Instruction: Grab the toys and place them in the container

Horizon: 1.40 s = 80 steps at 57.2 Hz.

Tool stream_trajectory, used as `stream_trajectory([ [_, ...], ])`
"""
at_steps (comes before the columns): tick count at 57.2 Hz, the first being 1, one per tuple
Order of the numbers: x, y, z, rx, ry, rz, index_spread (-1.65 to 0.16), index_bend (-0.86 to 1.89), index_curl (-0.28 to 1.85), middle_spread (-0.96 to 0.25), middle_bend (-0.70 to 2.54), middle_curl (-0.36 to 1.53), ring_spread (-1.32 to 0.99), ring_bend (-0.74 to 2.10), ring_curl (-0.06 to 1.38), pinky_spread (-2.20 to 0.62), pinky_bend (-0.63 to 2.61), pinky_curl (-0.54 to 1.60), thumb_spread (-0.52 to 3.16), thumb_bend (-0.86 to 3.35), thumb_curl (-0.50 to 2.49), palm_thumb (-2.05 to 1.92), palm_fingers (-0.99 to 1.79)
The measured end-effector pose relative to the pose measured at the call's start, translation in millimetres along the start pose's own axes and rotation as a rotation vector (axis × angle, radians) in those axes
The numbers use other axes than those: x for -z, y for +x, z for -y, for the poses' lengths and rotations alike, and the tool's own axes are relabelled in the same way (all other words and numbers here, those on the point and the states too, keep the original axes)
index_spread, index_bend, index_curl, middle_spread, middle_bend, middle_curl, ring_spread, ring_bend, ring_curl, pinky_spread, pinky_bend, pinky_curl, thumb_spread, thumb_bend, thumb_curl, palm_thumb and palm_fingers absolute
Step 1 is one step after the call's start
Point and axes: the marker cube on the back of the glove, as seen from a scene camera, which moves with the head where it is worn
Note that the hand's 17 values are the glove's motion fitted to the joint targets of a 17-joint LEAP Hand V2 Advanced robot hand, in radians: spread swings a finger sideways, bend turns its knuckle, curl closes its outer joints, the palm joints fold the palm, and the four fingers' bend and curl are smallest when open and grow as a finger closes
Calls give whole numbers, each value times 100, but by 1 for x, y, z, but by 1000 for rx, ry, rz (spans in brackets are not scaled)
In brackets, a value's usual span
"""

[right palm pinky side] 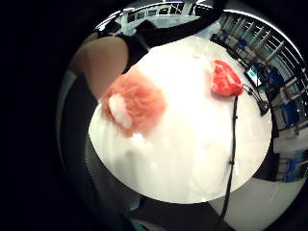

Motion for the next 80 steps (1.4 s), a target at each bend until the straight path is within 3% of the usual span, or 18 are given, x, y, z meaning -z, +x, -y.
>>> stream_trajectory([
  [9, 4, -1, 3, 5, -8, -19, -29, 24, 13, -18, 15, 4, -17, 30, 9, 3, 60, 20, 101, 9, 6, 9, 28],
  [22, 7, -3, 4, 5, -26, -36, -36, 25, 22, -22, 17, 10, -22, 34, 13, 3, 66, 25, 137, 8, 14, 6, 22],
  [46, 3, 4, 116, 65, -141, -146, -38, 14, 26, -20, 17, 18, -21, 46, 20, 3, 84, 33, 139, 1, 23, 4, 1],
  [65, -82, 26, 81, -38, -461, -224, -39, 15, 27, -19, 16, 22, -20, 56, 24, 3, 101, 37, 135, 0, 30, 15, 2],
  [80, -91, 24, 81, -28, -375, -287, -43, 13, 22, -21, 15, 22, -29, 97, 34, -13, 122, 40, 134, 2, 35, 27, 28],
])
